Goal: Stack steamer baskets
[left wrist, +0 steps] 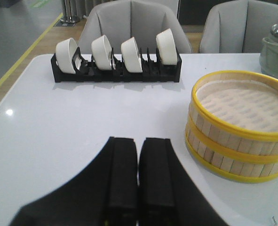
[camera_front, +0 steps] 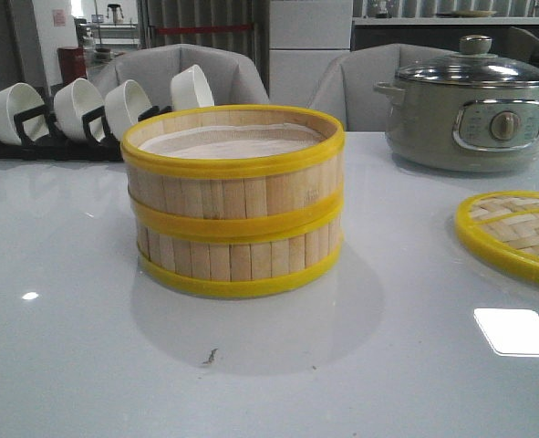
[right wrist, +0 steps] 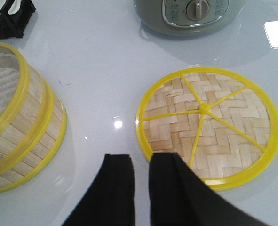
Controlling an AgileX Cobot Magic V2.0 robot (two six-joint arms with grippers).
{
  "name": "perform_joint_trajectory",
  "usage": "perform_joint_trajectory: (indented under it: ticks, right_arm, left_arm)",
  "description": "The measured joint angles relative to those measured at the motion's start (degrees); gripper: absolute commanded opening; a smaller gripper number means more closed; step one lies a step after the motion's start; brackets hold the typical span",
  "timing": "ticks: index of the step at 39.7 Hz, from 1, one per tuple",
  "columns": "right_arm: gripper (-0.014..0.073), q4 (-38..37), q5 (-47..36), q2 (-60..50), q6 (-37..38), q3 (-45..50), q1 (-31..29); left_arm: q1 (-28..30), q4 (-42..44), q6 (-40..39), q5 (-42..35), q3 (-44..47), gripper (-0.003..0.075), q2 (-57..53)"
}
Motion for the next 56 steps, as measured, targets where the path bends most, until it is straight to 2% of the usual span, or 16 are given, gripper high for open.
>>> perform_joint_trajectory:
  ticks: [10, 42, 46, 50, 56]
  right_arm:
    - [0.0241, 0.0, 0.5, 0.0, 0.0, 0.0, 0.0]
    - [0.0238, 0.0, 0.6, 0.0, 0.0, 0.0, 0.0]
    - [0.0171, 0.0, 0.6, 0.0, 0.0, 0.0, 0.0]
    - [0.0011, 0.0, 0.73, 0.0, 0.0, 0.0, 0.0]
    - [0.0039, 0.0, 0.95, 0.0, 0.0, 0.0, 0.0]
  left_arm:
    - [0.0, 0.0, 0.0, -0.8, 2.92, 0.0085, -0.09]
    - [0.0, 0.0, -0.27, -1.03, 3.06, 0.0085, -0.09]
    - [0.0, 0.0, -0.27, -1.03, 3.06, 0.0085, -0.09]
    - [0.0, 0.0, -0.27, -1.03, 3.06, 0.0085, -0.09]
    - [0.0, 0.0, -0.31, -1.03, 3.06, 0.0085, -0.09]
